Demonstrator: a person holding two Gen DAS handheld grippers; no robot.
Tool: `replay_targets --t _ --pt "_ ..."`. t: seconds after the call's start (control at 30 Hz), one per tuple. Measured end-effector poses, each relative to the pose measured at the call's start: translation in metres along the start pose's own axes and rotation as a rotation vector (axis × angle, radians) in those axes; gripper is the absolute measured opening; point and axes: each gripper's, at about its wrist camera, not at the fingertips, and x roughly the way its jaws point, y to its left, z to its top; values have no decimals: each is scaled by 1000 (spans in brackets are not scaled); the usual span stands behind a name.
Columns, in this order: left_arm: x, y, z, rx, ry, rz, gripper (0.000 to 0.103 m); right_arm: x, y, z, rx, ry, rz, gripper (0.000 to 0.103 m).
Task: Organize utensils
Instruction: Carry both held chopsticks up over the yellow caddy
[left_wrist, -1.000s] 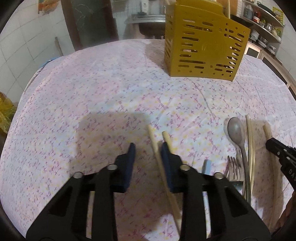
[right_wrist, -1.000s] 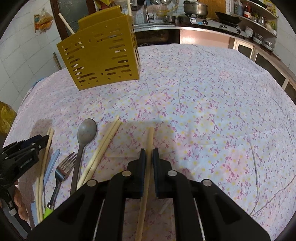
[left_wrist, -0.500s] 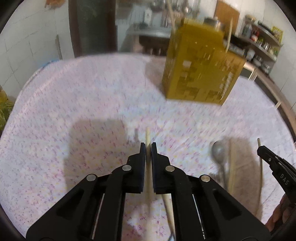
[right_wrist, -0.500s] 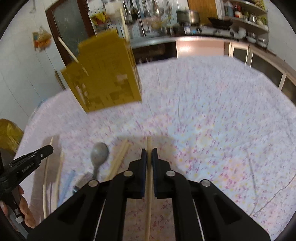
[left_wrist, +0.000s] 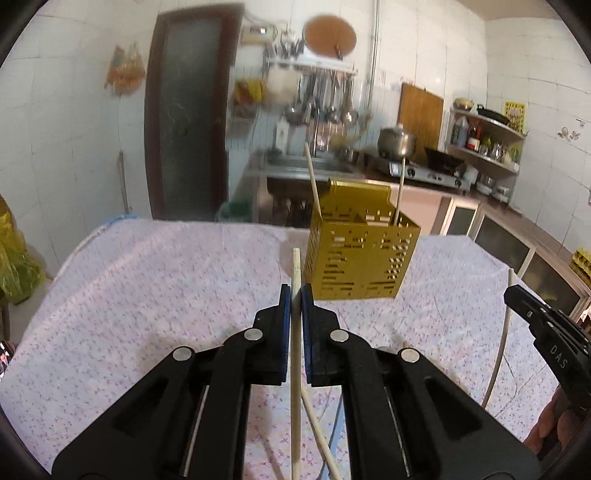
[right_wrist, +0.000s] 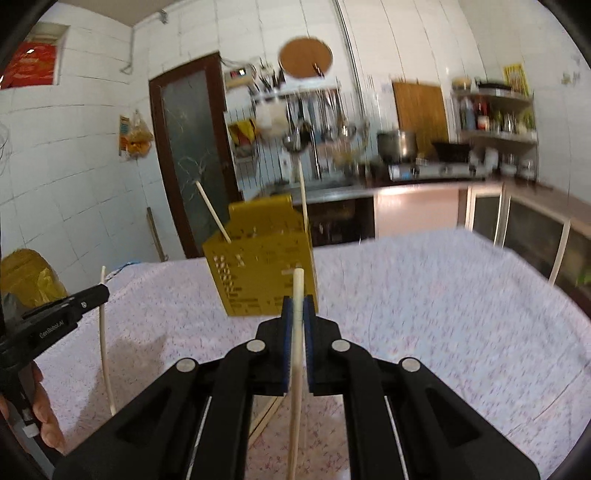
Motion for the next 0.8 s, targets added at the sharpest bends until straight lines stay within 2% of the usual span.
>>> replay_targets --t 0.23,0.47,0.67,0.8 --pt "-21 6 -10 12 -76 20 5 -22 3 -7 -16 -105 -4 6" --pt "-35 8 -9 12 -136 8 5 -39 7 0 -47 -182 -4 6" --pt "-38 3 0 20 -162 -4 5 -34 8 11 -54 -203 2 6" --pt "-32 2 18 4 -169 -16 5 -29 8 24 -49 -216 14 6"
